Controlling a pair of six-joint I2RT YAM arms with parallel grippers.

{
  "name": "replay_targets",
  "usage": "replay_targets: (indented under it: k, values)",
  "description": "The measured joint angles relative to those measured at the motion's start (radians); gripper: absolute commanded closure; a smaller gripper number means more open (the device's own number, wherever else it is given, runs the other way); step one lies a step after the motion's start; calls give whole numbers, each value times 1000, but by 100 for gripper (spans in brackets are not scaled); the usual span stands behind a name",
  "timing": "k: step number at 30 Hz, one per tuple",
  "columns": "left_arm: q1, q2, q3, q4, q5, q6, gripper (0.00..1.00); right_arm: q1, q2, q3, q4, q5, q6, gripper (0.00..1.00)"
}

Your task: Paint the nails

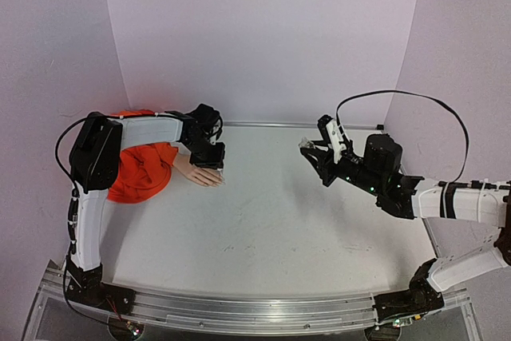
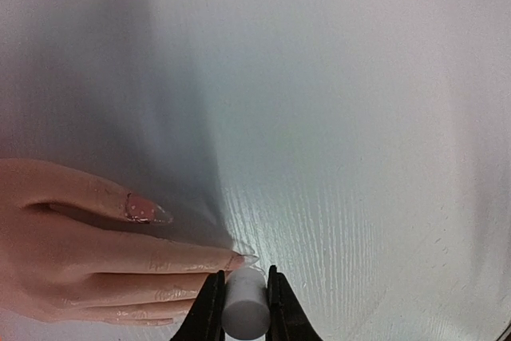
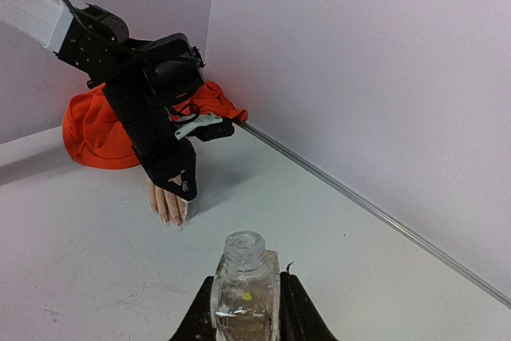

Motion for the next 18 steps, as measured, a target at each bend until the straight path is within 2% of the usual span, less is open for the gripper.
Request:
replay_targets:
  k: [18]
  values:
    - [0,28,33,-28,-14,11,100,0,0,0,-1,-5,0,100]
